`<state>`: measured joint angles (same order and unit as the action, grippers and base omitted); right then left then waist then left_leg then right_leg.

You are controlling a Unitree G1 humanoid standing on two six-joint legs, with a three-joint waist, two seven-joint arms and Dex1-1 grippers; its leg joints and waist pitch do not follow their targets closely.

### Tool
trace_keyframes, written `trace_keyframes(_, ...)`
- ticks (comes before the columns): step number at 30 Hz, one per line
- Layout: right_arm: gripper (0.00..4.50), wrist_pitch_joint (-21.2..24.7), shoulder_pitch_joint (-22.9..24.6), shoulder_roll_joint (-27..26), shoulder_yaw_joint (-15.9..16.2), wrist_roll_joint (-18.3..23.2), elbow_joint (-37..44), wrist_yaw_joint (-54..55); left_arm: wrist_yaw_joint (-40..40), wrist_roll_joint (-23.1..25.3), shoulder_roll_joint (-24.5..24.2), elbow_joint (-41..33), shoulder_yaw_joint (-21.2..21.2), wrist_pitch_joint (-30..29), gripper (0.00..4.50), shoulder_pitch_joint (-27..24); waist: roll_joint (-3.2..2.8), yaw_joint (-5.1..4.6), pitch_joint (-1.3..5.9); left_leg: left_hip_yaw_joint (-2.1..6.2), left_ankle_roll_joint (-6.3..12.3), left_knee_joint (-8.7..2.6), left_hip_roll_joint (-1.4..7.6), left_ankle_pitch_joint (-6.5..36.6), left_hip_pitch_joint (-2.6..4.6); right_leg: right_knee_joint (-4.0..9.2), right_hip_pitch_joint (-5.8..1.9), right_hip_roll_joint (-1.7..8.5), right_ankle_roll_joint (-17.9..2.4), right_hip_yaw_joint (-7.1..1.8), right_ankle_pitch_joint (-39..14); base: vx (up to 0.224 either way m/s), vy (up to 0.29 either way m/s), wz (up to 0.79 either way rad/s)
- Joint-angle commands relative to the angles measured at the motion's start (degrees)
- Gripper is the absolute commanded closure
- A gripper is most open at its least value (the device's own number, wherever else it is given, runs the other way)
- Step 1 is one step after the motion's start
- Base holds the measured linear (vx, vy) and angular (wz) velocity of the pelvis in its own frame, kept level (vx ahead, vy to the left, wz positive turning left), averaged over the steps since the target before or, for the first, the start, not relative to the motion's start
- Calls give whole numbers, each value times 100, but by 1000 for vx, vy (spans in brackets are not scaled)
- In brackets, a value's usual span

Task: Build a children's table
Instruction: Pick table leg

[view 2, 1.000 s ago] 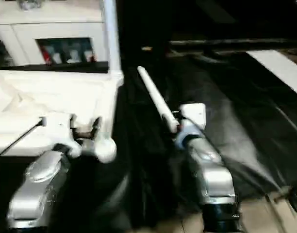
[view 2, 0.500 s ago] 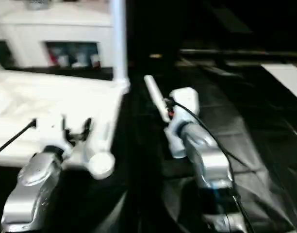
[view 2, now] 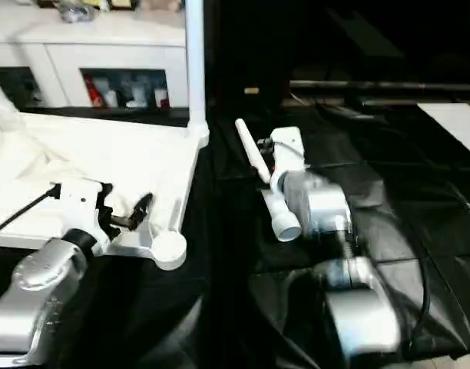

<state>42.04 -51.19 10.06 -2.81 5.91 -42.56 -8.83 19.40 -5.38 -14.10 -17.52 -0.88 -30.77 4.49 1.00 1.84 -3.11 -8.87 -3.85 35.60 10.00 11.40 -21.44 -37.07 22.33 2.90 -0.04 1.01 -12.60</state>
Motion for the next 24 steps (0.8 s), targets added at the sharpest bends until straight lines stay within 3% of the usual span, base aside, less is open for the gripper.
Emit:
trace_keyframes(1,9,201,-211,107,-26,-52,-322,-143,206,-142,-94,-248,139,-197,0,-61,-9,25,406,16,10,-389,189,276,32,352,-251,358,-1258,-190,443,0,0,0)
trace_keyframes(4,9,543,-426,214,137,-136,-769,-507,516,-276,-313,-545,305,-359,0,-123,-6,43,451,-5,234,-338,175,-169,-6,282,-274,338,-1467,-176,1147,0,0,0)
trace_keyframes(6,9,624,-590,303,181,-90,-1201,-816,1008,-363,-655,-867,585,-296,0,-189,-2,54,420,-9,299,-353,197,19,-5,303,-252,364,-1555,-169,928,0,0,0)
trace_keyframes(10,9,519,-785,424,142,-99,-1773,-1012,1357,-624,-863,-1345,735,-462,0,-183,-4,66,355,-43,99,-397,251,579,36,367,-212,383,-1561,-175,84,0,0,0)
trace_keyframes(12,44,522,-833,469,222,-152,-1914,-1181,1364,-628,-889,-1412,740,-489,0,-111,15,54,329,-67,-12,-408,256,880,46,404,-189,382,-1486,-178,-385,0,0,0)
trace_keyframes(15,49,437,-914,518,234,-219,-2105,-1232,1369,-660,-934,-1469,741,-585,0,-3,43,44,317,-62,-131,-424,255,1064,44,436,-169,399,-1279,-184,-909,0,0,0)
trace_keyframes(16,61,349,-972,558,258,-276,-2265,-1322,1348,-636,-979,-1479,770,-592,0,56,78,26,321,-68,-152,-418,256,1100,51,448,-148,393,-1241,-185,-1015,0,0,0)
trace_keyframes(18,85,316,-1000,575,275,-302,-2363,-1382,1339,-627,-1002,-1483,772,-596,0,67,50,30,326,-63,-184,-416,256,1085,44,443,-141,402,-1219,-188,-1008,0,0,0)
trace_keyframes(19,91,280,-1023,606,302,-331,-2474,-1474,1304,-593,-1018,-1500,779,-634,0,76,112,17,323,-67,-171,-424,261,1024,22,439,-152,391,-1216,-180,-928,0,0,0)
trace_keyframes(21,98,241,-1050,630,310,-345,-2589,-1552,1284,-565,-1049,-1518,772,-675,0,68,104,30,332,-72,-143,-409,258,879,20,414,-148,399,-1242,-181,-765,0,0,0)
trace_keyframes(23,129,193,-1058,639,336,-369,-2706,-1688,1270,-600,-1094,-1596,733,-740,0,-17,187,33,342,-78,-96,-409,259,745,7,397,-171,393,-1269,-175,-577,0,0,0)
trace_keyframes(24,134,190,-1059,639,336,-371,-2713,-1697,1270,-603,-1097,-1602,730,-745,0,-22,168,45,346,-74,-79,-407,262,709,11,386,-171,403,-1283,-175,-532,0,0,0)
